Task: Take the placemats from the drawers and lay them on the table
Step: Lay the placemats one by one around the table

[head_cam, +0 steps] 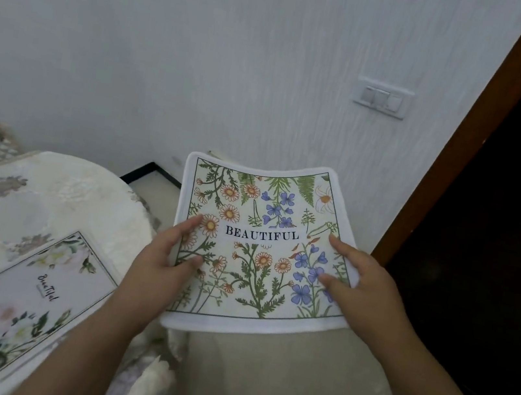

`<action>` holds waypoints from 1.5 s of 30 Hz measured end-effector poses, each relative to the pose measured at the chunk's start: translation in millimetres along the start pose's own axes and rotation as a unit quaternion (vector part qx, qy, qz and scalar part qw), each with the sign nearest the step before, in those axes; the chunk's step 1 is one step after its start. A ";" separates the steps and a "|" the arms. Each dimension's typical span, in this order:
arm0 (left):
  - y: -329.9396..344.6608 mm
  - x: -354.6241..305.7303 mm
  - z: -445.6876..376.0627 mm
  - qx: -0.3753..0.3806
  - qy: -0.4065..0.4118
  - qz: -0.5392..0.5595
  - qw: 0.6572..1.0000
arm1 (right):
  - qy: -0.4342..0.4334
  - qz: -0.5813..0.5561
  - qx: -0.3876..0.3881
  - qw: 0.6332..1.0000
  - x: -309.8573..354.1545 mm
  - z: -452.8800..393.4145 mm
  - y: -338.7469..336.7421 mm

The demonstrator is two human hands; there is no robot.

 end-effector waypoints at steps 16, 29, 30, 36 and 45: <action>63.0 20.7 -67.8 -0.076 -0.049 0.055 0.994 | -0.001 0.051 0.053 0.997 -20.0 -108.7 -26.2; 29.7 7.0 -228.6 -0.068 -0.029 0.049 0.996 | -0.033 0.119 0.038 0.992 40.0 -256.4 18.1; 24.5 5.4 -242.3 -0.065 -0.028 0.056 0.996 | -0.037 0.127 0.036 0.991 47.1 -269.1 24.3; -18.1 -7.3 -312.4 -0.069 -0.008 0.045 0.997 | -0.065 0.147 0.023 0.987 86.4 -329.7 68.1; -106.2 2.9 -347.0 -0.166 -0.021 0.035 0.985 | -0.119 0.149 0.115 0.975 144.3 -404.2 160.9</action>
Point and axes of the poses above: each hand's wrist, its own z-axis away from the middle knuckle, its own y-axis out of the palm, x = y × z, the point moved 5 cm from there along -z, towards the middle knuckle, and after that the axes turned 11 degrees about z, right-handed, at the moved point
